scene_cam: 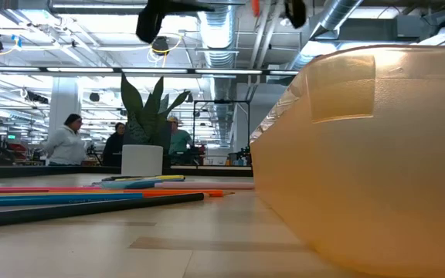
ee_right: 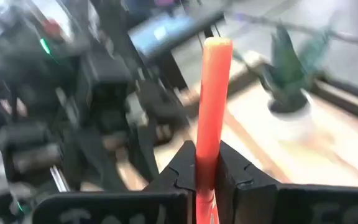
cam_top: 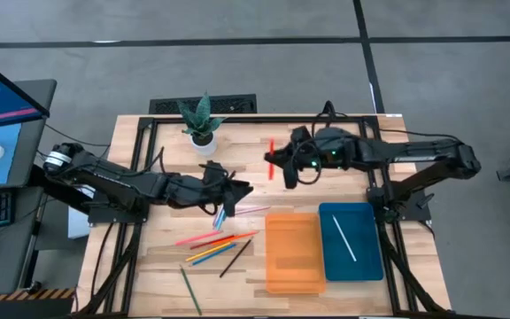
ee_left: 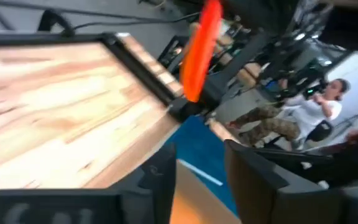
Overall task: Sort pens & pencils
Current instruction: Put the orange pen into the orange bin
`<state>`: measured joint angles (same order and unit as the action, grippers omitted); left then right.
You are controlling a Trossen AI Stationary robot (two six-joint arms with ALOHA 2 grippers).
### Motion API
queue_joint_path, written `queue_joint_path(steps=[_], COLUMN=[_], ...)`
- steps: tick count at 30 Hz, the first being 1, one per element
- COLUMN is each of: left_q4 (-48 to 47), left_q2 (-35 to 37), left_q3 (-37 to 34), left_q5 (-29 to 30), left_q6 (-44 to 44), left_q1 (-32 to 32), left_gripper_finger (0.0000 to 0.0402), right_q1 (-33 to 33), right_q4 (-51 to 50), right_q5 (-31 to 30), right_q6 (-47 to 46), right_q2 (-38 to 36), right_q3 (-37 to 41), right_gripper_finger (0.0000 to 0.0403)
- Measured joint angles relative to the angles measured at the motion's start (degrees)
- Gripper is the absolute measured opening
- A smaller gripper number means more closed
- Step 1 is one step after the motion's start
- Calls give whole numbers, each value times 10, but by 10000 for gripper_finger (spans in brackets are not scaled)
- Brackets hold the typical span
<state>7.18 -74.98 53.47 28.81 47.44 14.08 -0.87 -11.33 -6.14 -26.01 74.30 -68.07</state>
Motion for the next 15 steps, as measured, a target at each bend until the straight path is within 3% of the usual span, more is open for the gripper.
queue_joint_path(steps=[4,8,15], left_q4=[-37,-107,-269], left_q2=[0,15,50], left_q3=[0,0,0], left_q5=[0,6,24], left_q6=[37,88,182], left_q1=[8,17,40], left_gripper_finger=[159,157,130], right_q1=[-4,19,165], right_q4=[-76,-169,-320], right_q5=[-2,-8,-126], right_q6=[-32,-73,-249], right_q2=[-28,-33,-19], right_q3=[-1,-1,2], right_gripper_finger=[37,37,37])
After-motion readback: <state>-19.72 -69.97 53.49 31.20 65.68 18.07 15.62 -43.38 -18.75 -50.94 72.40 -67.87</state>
